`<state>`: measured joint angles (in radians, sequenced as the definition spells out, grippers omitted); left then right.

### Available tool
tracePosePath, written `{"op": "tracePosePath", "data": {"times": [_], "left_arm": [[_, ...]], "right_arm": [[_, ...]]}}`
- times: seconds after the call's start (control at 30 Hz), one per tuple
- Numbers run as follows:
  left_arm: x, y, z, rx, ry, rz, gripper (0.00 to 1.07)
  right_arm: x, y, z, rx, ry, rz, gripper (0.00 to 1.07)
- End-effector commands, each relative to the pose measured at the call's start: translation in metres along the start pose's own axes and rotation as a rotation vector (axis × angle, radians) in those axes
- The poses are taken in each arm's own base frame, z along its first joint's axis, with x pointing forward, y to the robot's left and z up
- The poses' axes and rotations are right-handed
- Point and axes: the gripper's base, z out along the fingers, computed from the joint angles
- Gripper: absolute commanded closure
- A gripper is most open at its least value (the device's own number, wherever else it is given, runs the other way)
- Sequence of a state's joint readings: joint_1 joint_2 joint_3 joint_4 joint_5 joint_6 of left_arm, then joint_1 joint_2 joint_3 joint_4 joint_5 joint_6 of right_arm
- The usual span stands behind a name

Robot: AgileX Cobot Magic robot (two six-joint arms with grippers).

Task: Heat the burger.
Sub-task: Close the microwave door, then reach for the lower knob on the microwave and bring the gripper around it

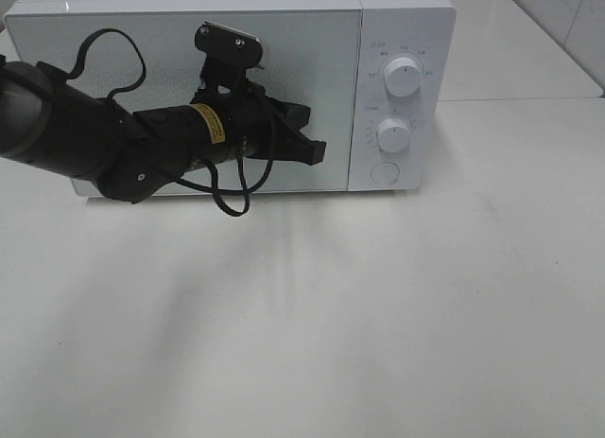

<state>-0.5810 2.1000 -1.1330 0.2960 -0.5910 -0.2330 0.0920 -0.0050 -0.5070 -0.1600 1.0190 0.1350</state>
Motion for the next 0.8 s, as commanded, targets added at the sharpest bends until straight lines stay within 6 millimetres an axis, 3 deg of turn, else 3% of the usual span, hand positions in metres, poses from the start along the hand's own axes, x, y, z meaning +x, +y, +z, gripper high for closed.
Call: {"op": "tracePosePath", "data": {"times": [0.03, 0.23, 0.5, 0.53, 0.57, 0.6, 0.63, 0.67, 0.7, 0.73, 0.77, 0.8], "left_arm": [[-0.021, 0.014, 0.004, -0.058, -0.082, -0.044, 1.07], [-0.026, -0.014, -0.002, -0.006, -0.004, 0.002, 1.07], [-0.032, -0.043, -0.035, 0.042, 0.052, 0.029, 1.07], [-0.033, -0.050, -0.046, 0.055, 0.056, 0.033, 0.99], [-0.033, -0.050, -0.046, 0.055, 0.056, 0.033, 0.99], [-0.036, -0.055, -0.057, 0.067, 0.051, 0.036, 0.85], [-0.036, -0.055, -0.057, 0.067, 0.051, 0.036, 0.85], [-0.036, -0.059, -0.063, 0.075, 0.050, 0.039, 0.73], [-0.037, -0.062, -0.074, 0.081, 0.051, 0.039, 0.47], [-0.037, -0.062, -0.074, 0.081, 0.051, 0.039, 0.47], [-0.036, -0.064, -0.085, 0.082, 0.066, 0.036, 0.18], [-0.035, -0.065, -0.092, 0.077, 0.090, 0.029, 0.06]], "right_arm": [[0.001, 0.000, -0.004, 0.006, -0.034, 0.001, 0.32], [0.001, 0.000, -0.004, 0.006, -0.034, 0.001, 0.32], [0.001, 0.000, -0.004, 0.006, -0.034, 0.001, 0.32], [0.001, 0.000, -0.004, 0.006, -0.034, 0.001, 0.32], [0.001, 0.000, -0.004, 0.006, -0.034, 0.001, 0.32], [0.001, 0.000, -0.004, 0.006, -0.034, 0.001, 0.32], [0.001, 0.000, -0.004, 0.006, -0.034, 0.001, 0.32], [0.001, 0.000, -0.004, 0.006, -0.034, 0.001, 0.32], [0.001, 0.000, -0.004, 0.006, -0.034, 0.001, 0.32], [0.001, 0.000, -0.004, 0.006, -0.034, 0.001, 0.32], [0.001, 0.000, -0.004, 0.006, -0.034, 0.001, 0.32], [0.001, 0.000, -0.004, 0.006, -0.034, 0.001, 0.32]]}}
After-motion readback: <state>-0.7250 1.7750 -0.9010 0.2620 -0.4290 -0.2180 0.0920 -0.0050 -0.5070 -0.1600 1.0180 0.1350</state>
